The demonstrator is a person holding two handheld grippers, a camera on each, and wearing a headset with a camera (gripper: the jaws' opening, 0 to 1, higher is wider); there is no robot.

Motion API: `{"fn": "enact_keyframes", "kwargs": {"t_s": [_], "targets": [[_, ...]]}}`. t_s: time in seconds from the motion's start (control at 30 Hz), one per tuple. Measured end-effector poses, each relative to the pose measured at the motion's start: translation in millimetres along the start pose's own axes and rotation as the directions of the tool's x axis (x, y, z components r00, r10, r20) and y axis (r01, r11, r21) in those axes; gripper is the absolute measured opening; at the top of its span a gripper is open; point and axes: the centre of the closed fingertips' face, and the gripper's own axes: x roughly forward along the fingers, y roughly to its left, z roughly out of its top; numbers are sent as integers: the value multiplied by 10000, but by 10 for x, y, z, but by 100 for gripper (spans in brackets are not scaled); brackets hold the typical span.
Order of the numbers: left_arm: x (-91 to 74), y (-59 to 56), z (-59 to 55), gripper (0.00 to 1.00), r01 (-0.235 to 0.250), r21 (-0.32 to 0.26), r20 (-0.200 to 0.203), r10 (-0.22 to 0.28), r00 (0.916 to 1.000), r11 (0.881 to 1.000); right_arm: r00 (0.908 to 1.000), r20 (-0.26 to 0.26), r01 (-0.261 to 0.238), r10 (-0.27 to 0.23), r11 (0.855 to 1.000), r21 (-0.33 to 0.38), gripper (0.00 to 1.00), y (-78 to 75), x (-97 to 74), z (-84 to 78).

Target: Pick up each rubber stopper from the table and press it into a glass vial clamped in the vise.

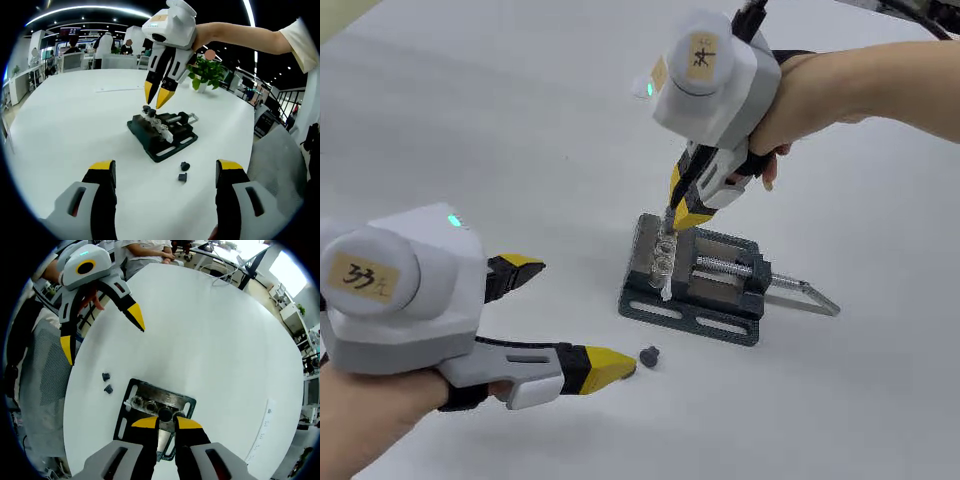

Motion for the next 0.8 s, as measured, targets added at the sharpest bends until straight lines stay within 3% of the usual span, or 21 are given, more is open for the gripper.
{"fn": "enact_keyframes", "kwargs": {"t_s": [0.37, 0.8], "targets": [[22, 21, 15, 79, 57, 0, 81, -57, 10000, 10000, 9978, 551, -390, 362, 9979, 520, 0, 70, 21, 28], [30, 33, -40, 79, 102, -75, -82, -103, 9999, 9999, 9972, 598, -473, 439, 9973, 562, 0, 15, 67, 7]]}}
